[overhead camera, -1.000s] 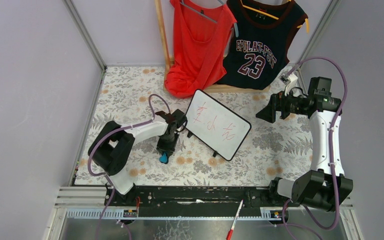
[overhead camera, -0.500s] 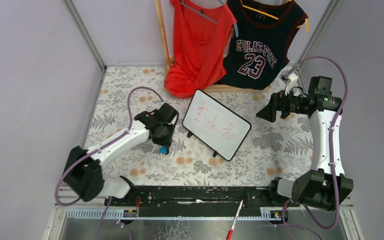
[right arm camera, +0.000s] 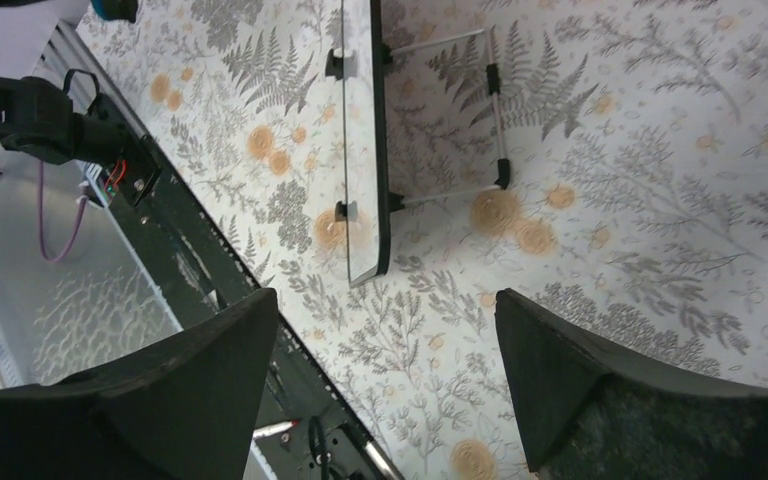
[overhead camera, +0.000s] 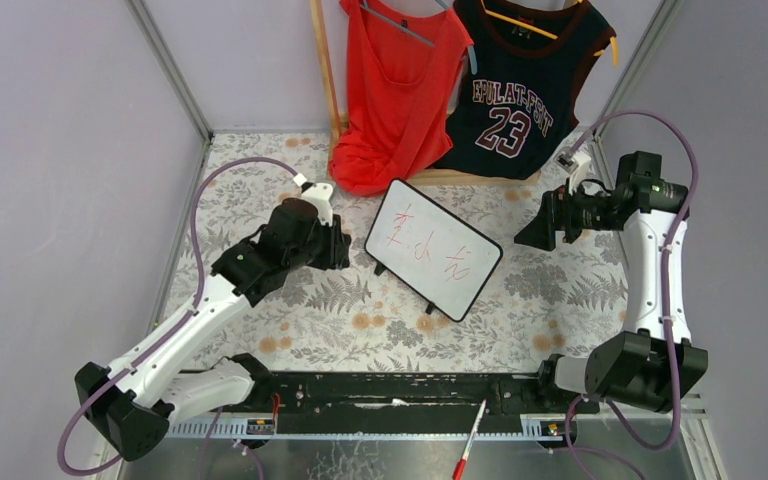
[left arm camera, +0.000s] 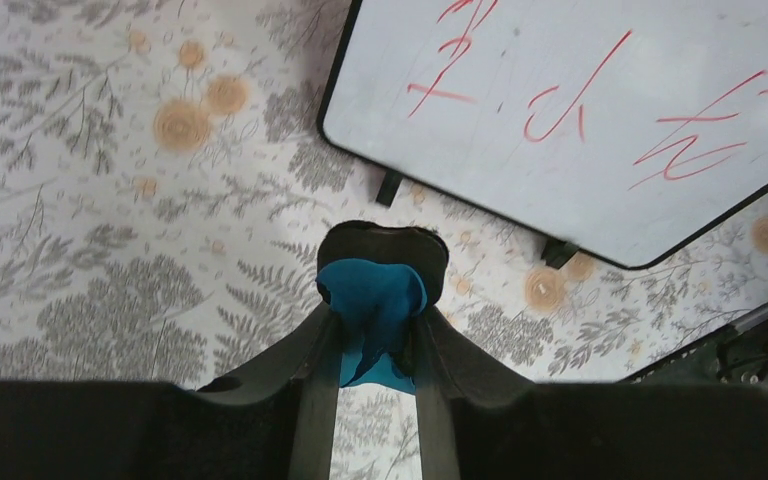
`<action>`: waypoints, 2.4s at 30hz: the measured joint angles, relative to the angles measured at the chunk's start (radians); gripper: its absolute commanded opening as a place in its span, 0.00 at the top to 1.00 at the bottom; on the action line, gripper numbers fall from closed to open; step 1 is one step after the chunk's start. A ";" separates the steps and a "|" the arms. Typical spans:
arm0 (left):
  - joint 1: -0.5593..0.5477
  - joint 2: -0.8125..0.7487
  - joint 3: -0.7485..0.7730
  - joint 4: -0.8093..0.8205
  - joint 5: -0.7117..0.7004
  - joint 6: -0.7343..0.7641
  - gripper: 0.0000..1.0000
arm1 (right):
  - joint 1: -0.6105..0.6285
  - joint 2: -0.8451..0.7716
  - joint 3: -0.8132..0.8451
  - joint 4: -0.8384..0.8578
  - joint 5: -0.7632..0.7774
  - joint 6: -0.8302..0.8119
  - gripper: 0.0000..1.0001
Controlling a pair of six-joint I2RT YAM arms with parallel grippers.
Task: Erase the whiteboard
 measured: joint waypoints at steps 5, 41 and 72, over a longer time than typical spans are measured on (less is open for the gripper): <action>-0.003 0.005 -0.041 0.133 0.026 0.018 1.00 | 0.000 0.003 -0.018 -0.074 -0.005 -0.057 0.16; -0.069 0.148 -0.163 0.511 0.040 -0.010 1.00 | 0.190 0.016 -0.266 0.316 0.044 0.261 0.27; -0.070 0.279 -0.123 0.622 0.041 -0.008 1.00 | 0.257 0.028 -0.317 0.381 0.075 0.318 0.84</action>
